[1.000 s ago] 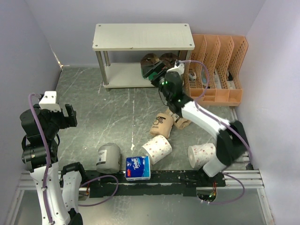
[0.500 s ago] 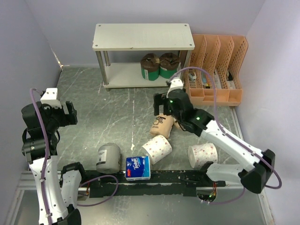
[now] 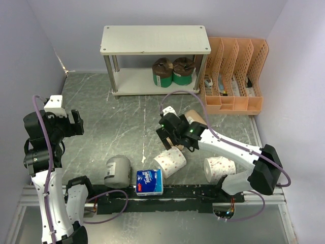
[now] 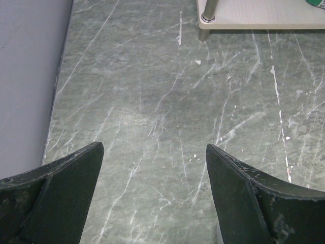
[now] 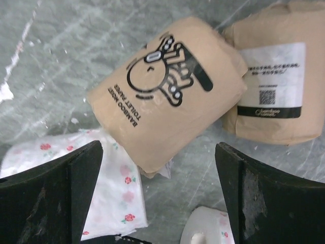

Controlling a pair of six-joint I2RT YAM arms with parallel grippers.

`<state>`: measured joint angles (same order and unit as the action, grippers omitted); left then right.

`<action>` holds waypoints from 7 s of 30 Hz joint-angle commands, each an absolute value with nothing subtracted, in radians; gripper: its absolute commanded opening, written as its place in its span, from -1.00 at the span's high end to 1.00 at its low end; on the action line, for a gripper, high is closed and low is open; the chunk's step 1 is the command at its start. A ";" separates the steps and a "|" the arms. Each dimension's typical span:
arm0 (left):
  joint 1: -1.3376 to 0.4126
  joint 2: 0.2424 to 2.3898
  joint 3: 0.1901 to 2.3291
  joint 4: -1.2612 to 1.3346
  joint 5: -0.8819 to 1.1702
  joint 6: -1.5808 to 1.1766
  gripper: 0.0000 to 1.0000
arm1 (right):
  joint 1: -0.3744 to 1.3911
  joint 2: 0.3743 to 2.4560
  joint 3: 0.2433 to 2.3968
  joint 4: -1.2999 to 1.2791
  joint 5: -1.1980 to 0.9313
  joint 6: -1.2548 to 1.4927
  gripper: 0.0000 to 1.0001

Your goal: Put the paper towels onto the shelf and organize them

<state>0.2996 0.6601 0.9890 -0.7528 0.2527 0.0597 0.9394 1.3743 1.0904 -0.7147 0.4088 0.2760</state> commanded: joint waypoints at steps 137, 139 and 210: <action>0.308 0.672 1.005 -0.754 0.291 0.077 -0.87 | 0.980 0.672 0.646 -0.670 1.104 1.385 -1.00; 0.307 0.673 1.005 -0.754 0.295 0.077 -0.87 | 0.969 0.749 0.673 -0.712 1.110 1.418 -1.00; 0.308 0.687 1.005 -0.751 0.275 0.071 -0.87 | 0.907 1.897 1.665 -0.162 0.392 -0.631 1.00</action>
<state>0.2996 0.7086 0.9890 -0.7540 0.2756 0.0708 0.8715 1.8679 1.5883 -0.2710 0.3637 -0.3401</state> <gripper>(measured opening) 0.936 0.046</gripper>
